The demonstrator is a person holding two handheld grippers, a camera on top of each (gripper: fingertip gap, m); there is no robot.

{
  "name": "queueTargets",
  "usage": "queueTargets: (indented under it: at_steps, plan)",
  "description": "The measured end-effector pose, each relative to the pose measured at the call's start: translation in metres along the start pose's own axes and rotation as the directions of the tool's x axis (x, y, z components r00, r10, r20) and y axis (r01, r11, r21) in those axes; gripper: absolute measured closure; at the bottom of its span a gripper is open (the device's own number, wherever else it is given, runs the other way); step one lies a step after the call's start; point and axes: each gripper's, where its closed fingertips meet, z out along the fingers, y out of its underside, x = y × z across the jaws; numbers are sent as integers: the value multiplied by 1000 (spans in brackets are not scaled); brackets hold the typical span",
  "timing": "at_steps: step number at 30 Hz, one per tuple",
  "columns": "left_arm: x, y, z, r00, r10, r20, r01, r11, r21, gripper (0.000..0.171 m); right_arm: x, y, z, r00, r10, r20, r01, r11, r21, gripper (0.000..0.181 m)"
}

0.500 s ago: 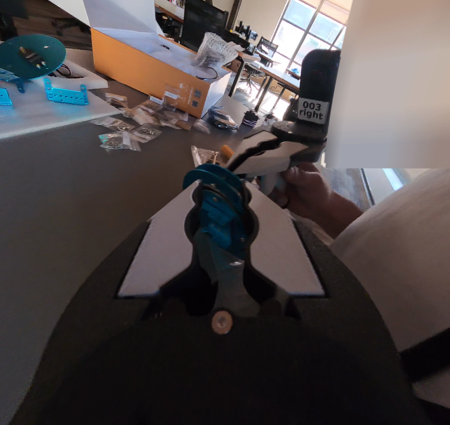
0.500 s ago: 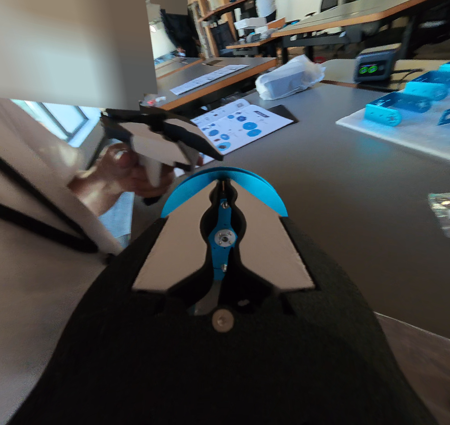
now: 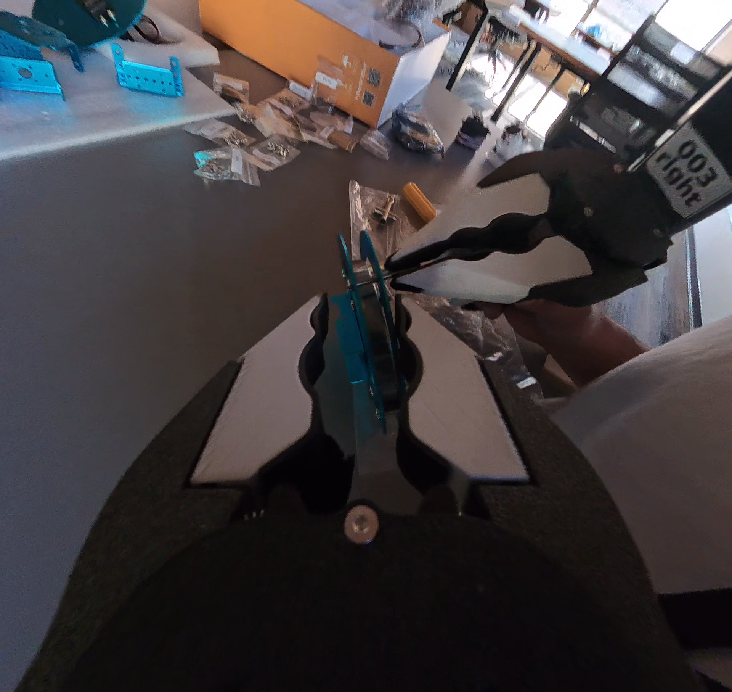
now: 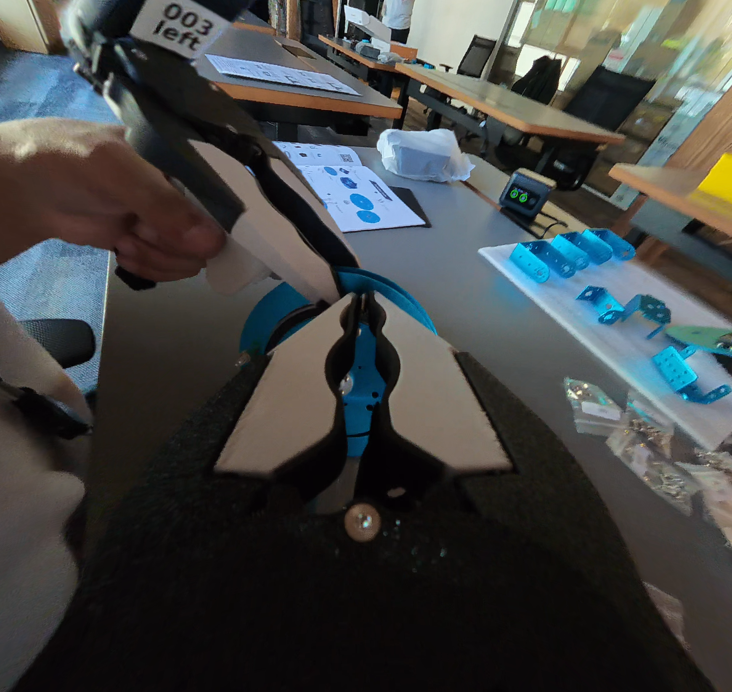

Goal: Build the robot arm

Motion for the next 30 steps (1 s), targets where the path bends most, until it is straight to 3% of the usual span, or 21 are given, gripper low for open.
queueTargets:
  at_steps: [3,15,19,21,24,27,30]
  plan:
    - [6,1,6,999,32,-16,-32,999,-13,150,-2,0,-1,1000,-4,-4,4,1000,28,179]
    - [13,-4,13,997,79,20,-80,996,28,153,4,3,-12,994,102,39,-104,993,62,179]
    - [18,-3,16,995,98,5,-98,995,27,155,11,6,-19,987,159,32,-160,986,34,163]
    - [18,-4,16,995,96,8,-96,995,37,159,8,4,-24,979,188,74,-191,981,38,162]
    - [13,-6,16,998,67,6,-67,996,51,160,9,-2,-31,950,280,140,-292,953,77,175]
    - [9,-6,16,998,55,9,-56,997,57,161,11,-10,-41,918,344,198,-368,924,104,168]
    - [8,-6,16,999,47,15,-48,997,63,160,4,4,-50,906,350,238,-364,931,15,165]
